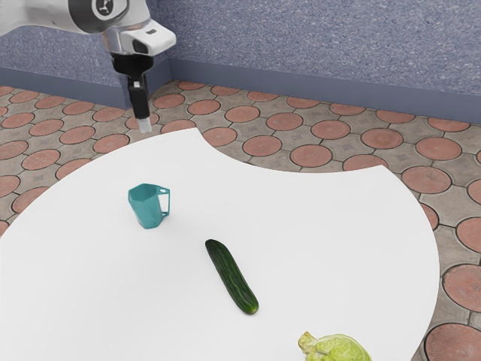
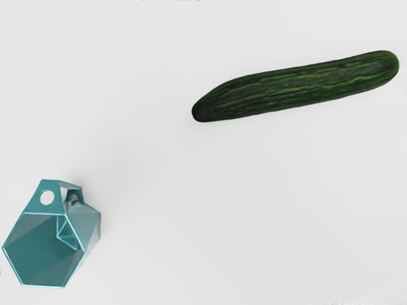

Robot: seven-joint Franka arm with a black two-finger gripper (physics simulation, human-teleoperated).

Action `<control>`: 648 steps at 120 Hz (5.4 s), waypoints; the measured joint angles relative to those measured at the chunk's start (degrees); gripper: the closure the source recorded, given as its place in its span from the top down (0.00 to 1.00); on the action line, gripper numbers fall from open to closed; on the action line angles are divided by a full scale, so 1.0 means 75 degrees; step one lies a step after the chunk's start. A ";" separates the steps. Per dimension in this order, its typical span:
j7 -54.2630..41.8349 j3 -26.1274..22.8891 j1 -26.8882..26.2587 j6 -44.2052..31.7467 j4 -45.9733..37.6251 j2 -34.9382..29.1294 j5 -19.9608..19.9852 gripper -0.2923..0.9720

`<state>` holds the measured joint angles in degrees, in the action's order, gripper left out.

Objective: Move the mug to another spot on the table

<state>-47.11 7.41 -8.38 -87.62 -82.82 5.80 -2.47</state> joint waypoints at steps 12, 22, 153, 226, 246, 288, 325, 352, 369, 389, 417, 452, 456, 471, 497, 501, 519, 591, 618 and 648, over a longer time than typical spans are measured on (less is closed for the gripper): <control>-0.0199 -0.0003 0.0011 0.0003 0.0000 -0.0005 0.0006 0.77; -0.0341 0.0000 0.0026 0.0007 -0.0009 -0.0003 0.0008 0.77; -0.1586 0.0190 0.1429 0.0000 0.3158 0.4712 0.0409 0.77; -0.1357 0.0118 0.1285 -0.0842 0.3306 0.5950 -0.0334 0.77; -0.1316 0.0140 0.1289 -0.1000 0.3305 0.6238 -0.0375 0.77; -0.1261 0.0238 0.1295 -0.1387 0.3450 0.6595 -0.0405 0.56; -0.1194 0.0604 0.1241 -0.0204 0.3456 0.6290 -0.0430 0.27; -0.1068 0.0766 0.0479 0.1139 0.3663 0.5958 -0.0908 0.21; -0.0930 0.0771 0.0193 0.1457 0.3755 0.5899 -0.1097 0.18; -0.0755 0.0761 -0.0226 0.1621 0.4273 0.6094 -0.1158 0.18; -0.0343 0.0684 -0.0484 0.1657 0.4655 0.6648 -0.0973 0.18; 0.0209 0.0711 -0.0553 0.1633 0.4542 0.7069 -0.0543 0.18; 0.0259 0.0701 -0.0555 0.1633 0.4538 0.7129 -0.0522 0.18; 0.0436 0.0674 -0.0559 0.1633 0.4554 0.7344 -0.0478 0.18; 0.0677 0.0673 -0.0566 0.1663 0.4557 0.7399 -0.0431 0.24; 0.0708 0.0670 -0.0563 0.1672 0.4558 0.7395 -0.0421 0.26; 0.0836 0.0669 -0.0579 0.1716 0.4548 0.7330 -0.0381 0.42; 0.0963 0.0548 -0.0618 0.1091 0.2140 0.4407 0.1040 0.75; 0.0647 0.0536 -0.0845 -0.0233 -0.0863 0.1108 0.0992 0.76; 0.0266 0.0524 -0.0910 -0.0695 -0.1062 0.0128 0.0798 0.77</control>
<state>-45.12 11.34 -15.21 -92.83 -90.78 6.76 3.52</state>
